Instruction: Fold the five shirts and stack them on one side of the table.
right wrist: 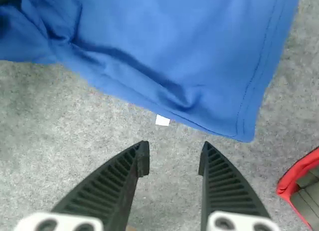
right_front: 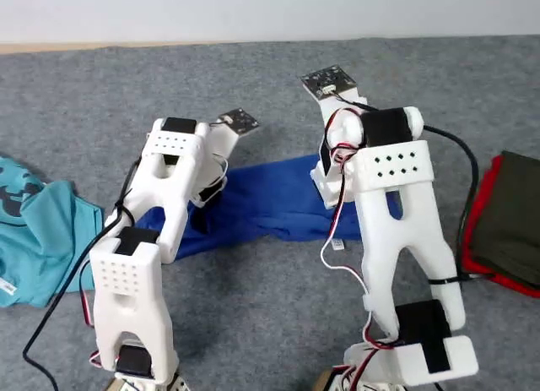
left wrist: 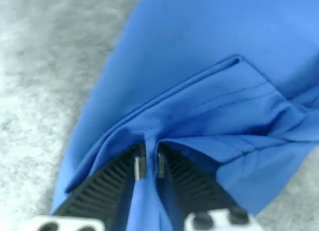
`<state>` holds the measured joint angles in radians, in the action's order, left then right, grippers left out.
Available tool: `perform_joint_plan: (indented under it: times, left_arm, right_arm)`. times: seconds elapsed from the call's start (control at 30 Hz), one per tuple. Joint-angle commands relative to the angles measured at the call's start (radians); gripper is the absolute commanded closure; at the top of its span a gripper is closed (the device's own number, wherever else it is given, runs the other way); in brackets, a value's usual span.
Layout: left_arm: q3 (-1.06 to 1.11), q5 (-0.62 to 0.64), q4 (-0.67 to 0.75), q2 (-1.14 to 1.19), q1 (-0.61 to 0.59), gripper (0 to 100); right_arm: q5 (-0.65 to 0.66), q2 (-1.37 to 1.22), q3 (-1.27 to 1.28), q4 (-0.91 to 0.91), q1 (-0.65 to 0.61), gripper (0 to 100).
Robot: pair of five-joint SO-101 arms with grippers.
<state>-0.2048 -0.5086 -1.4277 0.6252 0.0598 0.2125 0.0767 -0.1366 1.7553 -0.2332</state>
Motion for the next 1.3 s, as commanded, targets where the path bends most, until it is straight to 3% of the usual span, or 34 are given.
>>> perform_joint_plan:
  times: [0.0, 0.37, 0.57, 0.87, 1.17, 1.27]
  left_arm:
    - [-0.033, 0.058, 0.032, -0.011, -0.04, 96]
    - [-0.183, 0.19, -0.106, -0.009, -0.049, 89]
    - [-0.2, 0.19, -0.129, -0.014, -0.051, 89]
    - [-0.332, 0.178, -0.33, -0.184, -0.04, 90]
    - [0.153, 0.086, -0.321, -0.54, 0.003, 90]
    - [0.283, 0.063, -0.261, -0.594, -0.017, 90]
  right_arm:
    - [-0.009, 0.004, -0.005, 0.025, -0.008, 82.4]
    - [-0.006, 0.004, -0.003, 0.01, -0.004, 82.4]
    - [-0.006, 0.004, -0.003, 0.01, -0.004, 82.4]
    - [-0.006, 0.004, -0.003, 0.012, 0.01, 82.4]
    - [-0.006, 0.004, -0.005, 0.012, 0.147, 82.4]
    - [-0.006, 0.004, -0.005, 0.015, 0.182, 82.4]
